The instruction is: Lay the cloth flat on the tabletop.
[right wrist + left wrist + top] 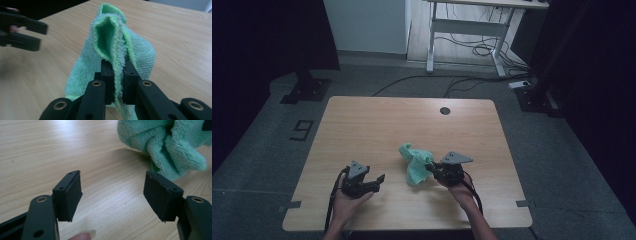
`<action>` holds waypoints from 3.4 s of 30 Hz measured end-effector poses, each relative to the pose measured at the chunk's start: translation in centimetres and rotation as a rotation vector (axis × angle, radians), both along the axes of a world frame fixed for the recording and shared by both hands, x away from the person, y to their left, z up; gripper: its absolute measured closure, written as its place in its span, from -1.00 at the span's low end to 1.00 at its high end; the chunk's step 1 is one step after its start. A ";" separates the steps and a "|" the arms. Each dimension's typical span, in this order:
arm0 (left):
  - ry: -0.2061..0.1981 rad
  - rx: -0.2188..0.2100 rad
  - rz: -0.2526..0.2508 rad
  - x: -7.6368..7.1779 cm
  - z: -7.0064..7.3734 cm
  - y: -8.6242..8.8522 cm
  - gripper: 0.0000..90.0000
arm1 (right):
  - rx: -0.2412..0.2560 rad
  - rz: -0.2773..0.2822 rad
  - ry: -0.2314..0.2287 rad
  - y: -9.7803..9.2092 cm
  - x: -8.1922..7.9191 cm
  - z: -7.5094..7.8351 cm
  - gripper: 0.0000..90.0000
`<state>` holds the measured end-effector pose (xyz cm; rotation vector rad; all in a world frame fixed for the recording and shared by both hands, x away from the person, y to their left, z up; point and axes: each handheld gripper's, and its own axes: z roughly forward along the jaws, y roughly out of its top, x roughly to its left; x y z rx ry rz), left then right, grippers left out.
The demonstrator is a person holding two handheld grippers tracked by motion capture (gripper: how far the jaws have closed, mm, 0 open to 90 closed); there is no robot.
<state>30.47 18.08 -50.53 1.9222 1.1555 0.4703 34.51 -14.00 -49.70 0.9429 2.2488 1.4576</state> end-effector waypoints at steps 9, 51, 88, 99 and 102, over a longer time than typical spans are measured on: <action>-0.028 -0.027 -0.047 0.9 1.1 -1.2 -0.29 | 0.017 0.097 -0.020 0.0 -2.1 0.7 0.84; 0.055 -0.112 -0.175 4.6 2.6 -3.9 0.96 | -0.043 0.084 -0.025 -0.5 -3.6 -0.2 0.62; 0.022 -0.149 -0.175 3.6 3.7 -2.9 0.96 | -0.223 0.065 0.127 1.1 -2.8 -5.2 0.05; 0.021 -0.162 -0.169 3.2 3.5 -2.0 0.96 | -0.229 0.083 0.108 1.3 -3.4 -5.3 0.69; 0.017 -0.167 -0.170 2.9 3.6 -1.7 0.96 | -0.232 0.069 0.110 0.8 -3.1 -5.1 0.89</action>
